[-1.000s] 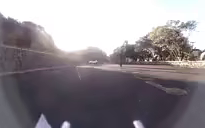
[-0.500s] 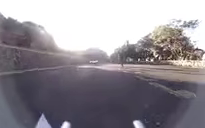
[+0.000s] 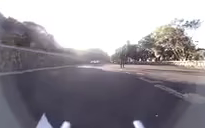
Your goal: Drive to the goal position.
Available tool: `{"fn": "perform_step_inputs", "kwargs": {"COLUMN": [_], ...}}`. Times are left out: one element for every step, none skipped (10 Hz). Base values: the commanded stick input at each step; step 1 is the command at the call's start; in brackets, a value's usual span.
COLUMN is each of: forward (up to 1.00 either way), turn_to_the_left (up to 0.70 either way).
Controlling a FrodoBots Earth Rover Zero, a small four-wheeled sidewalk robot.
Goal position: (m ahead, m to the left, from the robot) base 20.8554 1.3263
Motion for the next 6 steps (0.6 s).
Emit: {"fn": "perform_step_inputs", "kwargs": {"forward": [0.5,0.5,0.5,0.5,0.5,0.5], "turn_to_the_left": [0.0,0.0,0.0,0.0,0.0,0.0]}}
